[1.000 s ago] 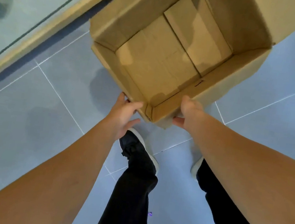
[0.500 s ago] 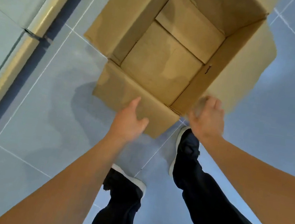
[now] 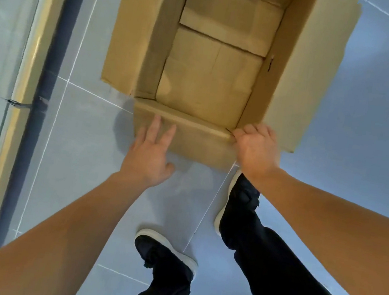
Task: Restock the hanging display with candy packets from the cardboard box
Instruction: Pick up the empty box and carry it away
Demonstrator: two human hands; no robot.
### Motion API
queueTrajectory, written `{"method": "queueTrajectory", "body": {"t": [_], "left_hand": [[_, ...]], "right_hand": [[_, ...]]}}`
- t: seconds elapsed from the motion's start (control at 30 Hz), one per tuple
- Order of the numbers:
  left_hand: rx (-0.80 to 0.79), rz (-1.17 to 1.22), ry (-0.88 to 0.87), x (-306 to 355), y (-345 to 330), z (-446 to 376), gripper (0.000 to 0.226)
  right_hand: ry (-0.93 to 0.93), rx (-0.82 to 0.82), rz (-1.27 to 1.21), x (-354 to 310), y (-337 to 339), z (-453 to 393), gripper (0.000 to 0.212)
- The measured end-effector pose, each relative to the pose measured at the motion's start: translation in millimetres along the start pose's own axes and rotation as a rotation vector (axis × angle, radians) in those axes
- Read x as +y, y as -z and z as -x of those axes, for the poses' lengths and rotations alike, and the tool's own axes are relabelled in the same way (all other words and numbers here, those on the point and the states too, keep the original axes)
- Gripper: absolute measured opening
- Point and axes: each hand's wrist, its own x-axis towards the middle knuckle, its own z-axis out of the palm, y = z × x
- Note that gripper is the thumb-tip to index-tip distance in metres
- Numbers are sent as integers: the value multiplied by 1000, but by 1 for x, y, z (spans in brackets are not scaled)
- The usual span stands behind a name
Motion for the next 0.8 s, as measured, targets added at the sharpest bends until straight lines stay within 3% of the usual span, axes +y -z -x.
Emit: {"method": "queueTrajectory", "body": {"t": [0.07, 0.13, 0.27, 0.3, 0.37, 0.5, 0.63, 0.8], "left_hand": [[7, 114, -66, 24, 0, -10, 95], [64, 450, 7, 56, 10, -18, 89], [288, 1295, 561, 103, 31, -33, 53], [272, 1463, 657, 111, 35, -34, 47], [147, 1678, 738, 121, 45, -37, 53], [-21, 1867, 799, 127, 61, -48, 55], [-44, 1851, 757, 137, 79, -63, 66], [-8, 1873, 731, 140, 116, -80, 82]], "right_hand": [[-112, 51, -126, 34, 10, -4, 42], [-260, 105, -301, 58, 21, -3, 39], [-752, 145, -1015, 71, 30, 6, 40], [-878, 135, -1199, 72, 32, 8, 46], [-942, 128, -1387, 80, 38, 5, 61], [-959, 21, -1542, 113, 53, -16, 90], [-889, -123, -1538, 138, 75, -42, 70], [-938, -279, -1635, 147, 96, -47, 53]]}}
